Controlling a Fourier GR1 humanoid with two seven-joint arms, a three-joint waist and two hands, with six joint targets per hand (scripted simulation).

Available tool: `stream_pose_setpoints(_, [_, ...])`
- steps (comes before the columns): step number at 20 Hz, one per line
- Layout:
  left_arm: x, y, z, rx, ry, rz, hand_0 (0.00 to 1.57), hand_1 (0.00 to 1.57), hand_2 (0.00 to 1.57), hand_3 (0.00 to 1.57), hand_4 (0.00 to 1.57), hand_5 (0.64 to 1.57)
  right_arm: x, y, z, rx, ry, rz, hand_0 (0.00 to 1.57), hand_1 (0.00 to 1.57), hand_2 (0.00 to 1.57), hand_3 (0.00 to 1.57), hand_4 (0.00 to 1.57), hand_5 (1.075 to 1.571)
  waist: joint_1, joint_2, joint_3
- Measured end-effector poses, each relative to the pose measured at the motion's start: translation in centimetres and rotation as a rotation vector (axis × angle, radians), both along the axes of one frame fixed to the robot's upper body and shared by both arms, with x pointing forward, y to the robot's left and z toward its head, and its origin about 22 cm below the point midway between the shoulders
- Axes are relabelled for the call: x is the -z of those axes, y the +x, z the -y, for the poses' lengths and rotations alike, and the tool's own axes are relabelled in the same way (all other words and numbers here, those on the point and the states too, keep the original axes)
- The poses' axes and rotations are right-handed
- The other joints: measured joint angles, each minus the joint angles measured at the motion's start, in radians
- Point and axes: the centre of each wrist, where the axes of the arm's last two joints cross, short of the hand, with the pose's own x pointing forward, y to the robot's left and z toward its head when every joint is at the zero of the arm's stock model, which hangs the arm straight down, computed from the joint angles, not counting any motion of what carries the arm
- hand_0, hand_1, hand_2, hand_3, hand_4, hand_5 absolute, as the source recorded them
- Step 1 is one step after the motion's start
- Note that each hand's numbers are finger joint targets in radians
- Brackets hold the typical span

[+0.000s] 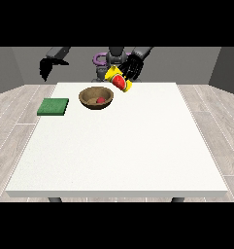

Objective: Pick the cup and pour the ball into the bowl, then pick the bowl and place it on the pad

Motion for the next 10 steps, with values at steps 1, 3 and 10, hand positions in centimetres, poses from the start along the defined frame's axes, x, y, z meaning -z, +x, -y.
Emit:
stream_pose_setpoints(1, [0.4,-0.3,-0.5,-0.021,-0.101,-0.01,0.0,0.0,0.0,0.0,0.0,1.55,0.0,0.3,-0.7,-0.007,0.004,0.008,0.0,0.0,0.0,0.0,0.3,1.568,-0.004,0.016,-0.0016])
stream_pose_setpoints(3, [0.8,-1.0,-1.5,-0.043,-0.287,-0.018,0.0,0.0,0.0,0.0,0.0,1.556,0.0,1.1,-2.2,-0.015,0.013,0.026,0.0,0.0,0.0,0.0,0.29,1.57,-0.007,0.046,-0.0021])
stream_pose_setpoints(10, [2.5,-3.9,-4.4,0.11,-0.73,-0.024,0.0,0.0,0.0,0.0,0.0,1.564,1.0,2.6,-8.3,0.041,0.023,0.036,0.0,0.0,0.0,0.0,0.31,1.57,0.059,0.099,0.0099])
